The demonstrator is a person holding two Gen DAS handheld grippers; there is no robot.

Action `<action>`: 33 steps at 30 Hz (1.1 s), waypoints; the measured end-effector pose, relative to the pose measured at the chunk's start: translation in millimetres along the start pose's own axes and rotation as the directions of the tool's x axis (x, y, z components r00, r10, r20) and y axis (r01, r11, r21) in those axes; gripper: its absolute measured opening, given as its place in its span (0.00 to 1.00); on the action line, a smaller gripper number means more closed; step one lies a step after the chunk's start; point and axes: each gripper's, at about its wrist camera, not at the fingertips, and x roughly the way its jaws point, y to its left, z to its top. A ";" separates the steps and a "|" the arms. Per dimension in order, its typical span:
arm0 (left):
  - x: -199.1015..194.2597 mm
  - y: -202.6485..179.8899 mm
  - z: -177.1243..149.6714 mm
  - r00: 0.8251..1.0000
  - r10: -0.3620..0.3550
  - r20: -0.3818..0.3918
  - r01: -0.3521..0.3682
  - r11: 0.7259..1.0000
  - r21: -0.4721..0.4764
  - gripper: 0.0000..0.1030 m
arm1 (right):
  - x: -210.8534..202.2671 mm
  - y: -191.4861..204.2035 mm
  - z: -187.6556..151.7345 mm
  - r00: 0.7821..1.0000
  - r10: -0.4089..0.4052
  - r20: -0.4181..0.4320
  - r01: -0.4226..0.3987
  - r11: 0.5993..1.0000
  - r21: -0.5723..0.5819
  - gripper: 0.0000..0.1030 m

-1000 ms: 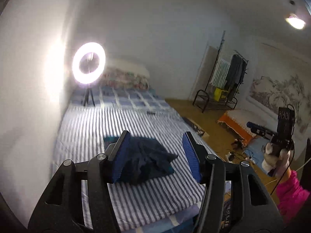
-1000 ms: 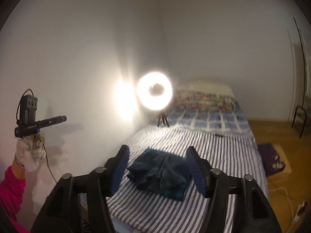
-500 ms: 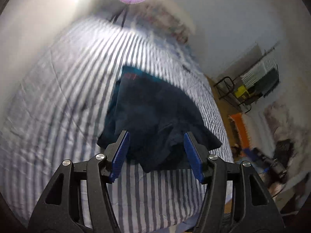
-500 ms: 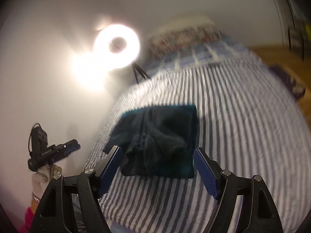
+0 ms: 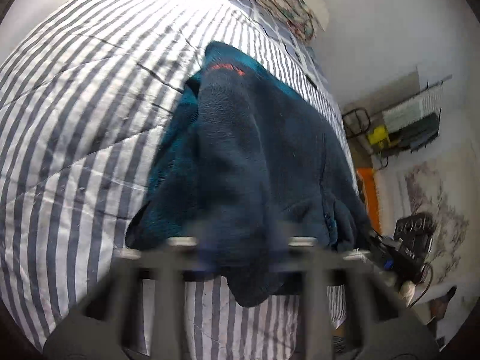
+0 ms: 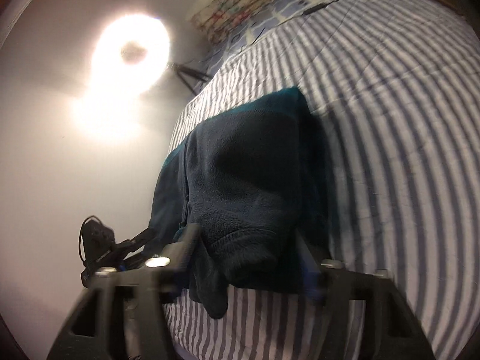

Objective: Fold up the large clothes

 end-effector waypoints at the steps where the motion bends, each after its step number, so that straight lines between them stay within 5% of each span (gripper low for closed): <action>1: -3.1 -3.1 -1.0 1.000 -0.006 0.006 0.006 1.000 0.004 0.10 | 0.8 0.4 1.4 1.000 -0.010 0.000 0.010 1.000 0.002 0.14; 4: -25.4 -11.4 -6.1 0.995 -0.094 0.026 0.094 0.996 -0.005 0.09 | -19.3 12.7 -3.3 0.999 -0.007 0.041 0.008 0.999 -0.035 0.10; 7: -44.0 -17.6 -10.4 0.995 -0.098 0.032 0.095 0.993 0.068 0.08 | -47.5 31.8 -14.2 0.995 -0.040 0.091 0.055 0.985 -0.166 0.09; 11: -10.5 21.7 -12.7 0.995 0.095 -0.037 -0.094 0.995 0.037 0.08 | -21.4 10.8 -28.2 0.988 -0.153 0.003 0.152 0.974 -0.170 0.09; 14: 0.8 29.1 -16.8 0.989 0.135 -0.056 -0.133 0.990 0.040 0.10 | 14.8 6.9 -41.1 0.963 -0.261 -0.069 0.241 0.945 -0.223 0.09; 16: -3.5 17.8 -16.4 0.984 0.172 -0.039 -0.169 0.983 0.077 0.15 | 12.3 19.8 -43.5 0.954 -0.293 -0.063 0.265 0.923 -0.278 0.17; 18: -10.8 1.2 -12.8 0.974 0.225 -0.006 -0.222 0.965 0.137 0.30 | -0.9 27.4 -40.5 0.954 -0.294 -0.063 0.266 0.923 -0.279 0.27; 23: -53.9 -24.0 -8.2 0.973 0.200 0.115 -0.216 0.965 0.147 0.36 | -61.8 52.6 -27.7 0.943 -0.301 0.146 0.332 0.887 -0.320 0.31; 25: -63.0 -39.4 -3.5 0.959 0.211 0.190 -0.245 0.952 0.182 0.36 | -69.6 66.7 -18.9 0.932 -0.276 0.236 0.349 0.860 -0.372 0.32; 33: -19.4 -70.6 34.0 0.957 0.156 0.245 -0.200 0.966 0.165 0.36 | -0.3 120.8 21.5 0.938 -0.189 0.292 0.312 0.828 -0.465 0.31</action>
